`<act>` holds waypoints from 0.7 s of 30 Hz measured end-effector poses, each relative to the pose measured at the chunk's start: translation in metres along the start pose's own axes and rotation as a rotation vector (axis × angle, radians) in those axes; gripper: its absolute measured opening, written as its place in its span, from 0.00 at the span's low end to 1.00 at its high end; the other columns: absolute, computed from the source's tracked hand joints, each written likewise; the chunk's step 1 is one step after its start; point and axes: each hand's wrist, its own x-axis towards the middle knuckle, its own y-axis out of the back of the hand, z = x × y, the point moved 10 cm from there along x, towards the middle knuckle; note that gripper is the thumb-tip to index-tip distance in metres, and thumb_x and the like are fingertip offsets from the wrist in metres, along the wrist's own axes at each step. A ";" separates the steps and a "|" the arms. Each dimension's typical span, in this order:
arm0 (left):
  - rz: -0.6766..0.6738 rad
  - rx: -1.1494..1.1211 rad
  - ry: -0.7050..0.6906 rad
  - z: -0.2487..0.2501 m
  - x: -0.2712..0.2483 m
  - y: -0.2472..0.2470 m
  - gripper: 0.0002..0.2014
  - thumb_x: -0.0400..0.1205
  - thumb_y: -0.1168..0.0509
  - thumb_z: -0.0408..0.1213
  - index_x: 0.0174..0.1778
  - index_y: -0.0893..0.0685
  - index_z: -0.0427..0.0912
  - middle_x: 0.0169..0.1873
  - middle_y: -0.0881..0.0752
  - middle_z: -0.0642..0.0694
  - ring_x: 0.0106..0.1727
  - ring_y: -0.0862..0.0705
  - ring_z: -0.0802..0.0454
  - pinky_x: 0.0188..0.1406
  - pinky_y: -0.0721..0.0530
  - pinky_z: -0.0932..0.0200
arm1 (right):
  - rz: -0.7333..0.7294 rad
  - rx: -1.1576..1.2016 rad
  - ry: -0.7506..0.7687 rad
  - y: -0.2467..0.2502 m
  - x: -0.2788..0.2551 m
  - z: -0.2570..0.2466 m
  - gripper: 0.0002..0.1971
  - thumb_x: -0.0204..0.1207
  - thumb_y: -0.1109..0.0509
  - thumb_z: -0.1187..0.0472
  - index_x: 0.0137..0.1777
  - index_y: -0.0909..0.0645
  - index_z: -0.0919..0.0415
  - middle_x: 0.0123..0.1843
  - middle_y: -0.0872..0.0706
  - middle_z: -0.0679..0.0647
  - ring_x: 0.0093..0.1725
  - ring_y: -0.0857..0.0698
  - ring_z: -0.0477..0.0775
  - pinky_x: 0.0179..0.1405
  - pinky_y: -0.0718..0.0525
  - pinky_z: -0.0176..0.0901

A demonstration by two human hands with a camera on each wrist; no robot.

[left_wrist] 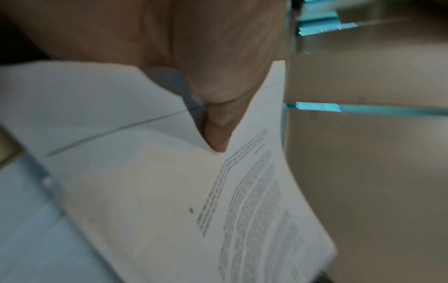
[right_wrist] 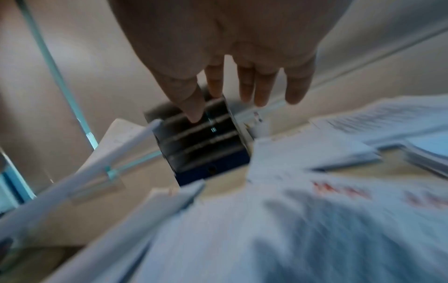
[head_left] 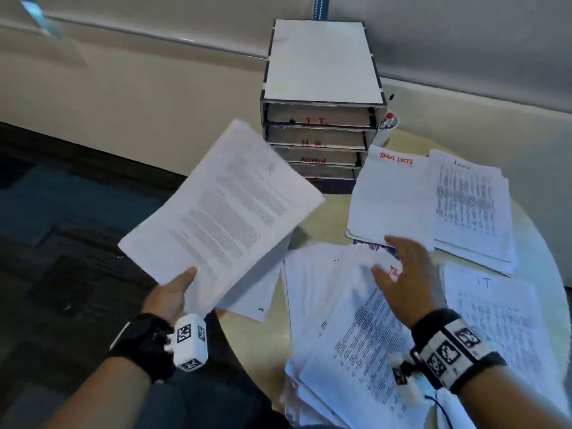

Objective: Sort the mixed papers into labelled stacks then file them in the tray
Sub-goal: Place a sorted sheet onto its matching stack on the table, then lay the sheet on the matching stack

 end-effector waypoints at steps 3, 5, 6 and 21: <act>-0.018 -0.070 0.181 -0.055 0.026 -0.004 0.30 0.69 0.21 0.55 0.62 0.12 0.39 0.57 0.09 0.43 0.57 0.10 0.39 0.70 0.20 0.40 | -0.417 -0.228 -0.128 -0.065 -0.031 0.054 0.26 0.80 0.29 0.49 0.78 0.28 0.48 0.77 0.25 0.52 0.72 0.23 0.51 0.73 0.29 0.42; -0.047 -0.092 0.238 -0.077 0.044 -0.019 0.36 0.63 0.19 0.58 0.63 0.13 0.40 0.58 0.10 0.41 0.55 0.10 0.37 0.67 0.19 0.39 | -0.550 -0.327 -0.157 -0.087 -0.051 0.079 0.28 0.80 0.30 0.45 0.79 0.28 0.45 0.78 0.26 0.49 0.73 0.24 0.50 0.74 0.26 0.44; -0.033 -0.094 0.266 -0.086 0.053 -0.023 0.35 0.64 0.21 0.58 0.63 0.13 0.40 0.56 0.09 0.40 0.53 0.09 0.36 0.64 0.17 0.38 | -0.573 -0.354 -0.160 -0.092 -0.059 0.088 0.28 0.79 0.30 0.43 0.79 0.29 0.44 0.78 0.27 0.48 0.74 0.25 0.49 0.75 0.26 0.46; 0.026 0.203 0.322 -0.056 0.015 -0.062 0.13 0.79 0.30 0.42 0.43 0.22 0.35 0.42 0.15 0.32 0.39 0.16 0.37 0.46 0.19 0.46 | -0.601 -0.372 -0.103 -0.099 -0.071 0.098 0.29 0.79 0.31 0.46 0.81 0.31 0.43 0.86 0.40 0.49 0.82 0.34 0.52 0.80 0.30 0.48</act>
